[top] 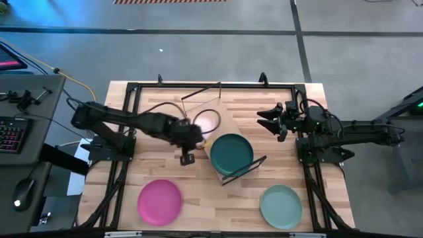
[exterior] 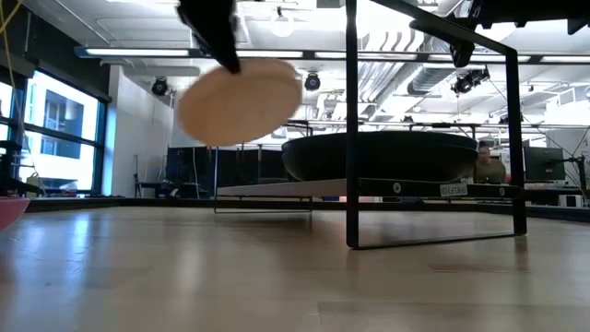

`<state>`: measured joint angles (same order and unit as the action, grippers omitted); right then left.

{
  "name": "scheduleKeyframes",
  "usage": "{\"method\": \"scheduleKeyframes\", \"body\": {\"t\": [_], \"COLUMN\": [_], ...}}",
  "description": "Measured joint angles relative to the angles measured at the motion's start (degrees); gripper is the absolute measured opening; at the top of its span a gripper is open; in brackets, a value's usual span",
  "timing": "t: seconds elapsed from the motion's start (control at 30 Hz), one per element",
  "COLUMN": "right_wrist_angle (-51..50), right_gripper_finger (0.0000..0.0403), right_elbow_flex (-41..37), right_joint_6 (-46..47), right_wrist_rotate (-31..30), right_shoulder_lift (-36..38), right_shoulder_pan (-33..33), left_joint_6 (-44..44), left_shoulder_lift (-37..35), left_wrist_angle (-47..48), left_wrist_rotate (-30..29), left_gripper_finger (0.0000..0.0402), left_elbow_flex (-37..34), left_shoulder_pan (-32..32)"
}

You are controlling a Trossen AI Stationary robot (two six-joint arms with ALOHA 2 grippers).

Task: Place and stack plates onto a shelf
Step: Put the the light brown plate on the shelf

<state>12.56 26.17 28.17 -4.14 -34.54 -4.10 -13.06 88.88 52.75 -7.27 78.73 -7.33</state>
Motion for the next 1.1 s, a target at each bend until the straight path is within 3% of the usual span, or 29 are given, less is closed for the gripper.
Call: {"method": "scheduleKeyframes", "body": {"t": [0.2, 0.4, 0.73, 1.1], "right_wrist_angle": [-0.2, -0.29, -0.4, -0.96], "right_gripper_finger": [0.0216, 0.0216, 0.0216, 0.0216], "right_elbow_flex": [0.0, 0.0, 0.0, 0.0], "right_joint_6": [0.21, -0.07, -0.13, -0.14], "right_wrist_rotate": [0.01, 0.0, 0.0, 0.0], "right_shoulder_lift": [0.0, 0.0, 0.0, 0.0], "right_shoulder_pan": [0.01, 0.0, 0.0, 0.02], "left_joint_6": [19.34, 29.31, 31.74, 31.74], "left_shoulder_lift": [6.92, 12.11, 15.54, 15.59], "left_wrist_angle": [-0.28, -1.53, -3.47, -6.38], "left_wrist_rotate": [-3.4, -3.38, -4.94, -3.35], "left_gripper_finger": [0.0001, 0.0001, 0.0001, 0.0029], "left_elbow_flex": [1.45, 1.45, 1.45, 1.45], "left_shoulder_pan": [2.74, 4.72, 6.96, 6.95]}}
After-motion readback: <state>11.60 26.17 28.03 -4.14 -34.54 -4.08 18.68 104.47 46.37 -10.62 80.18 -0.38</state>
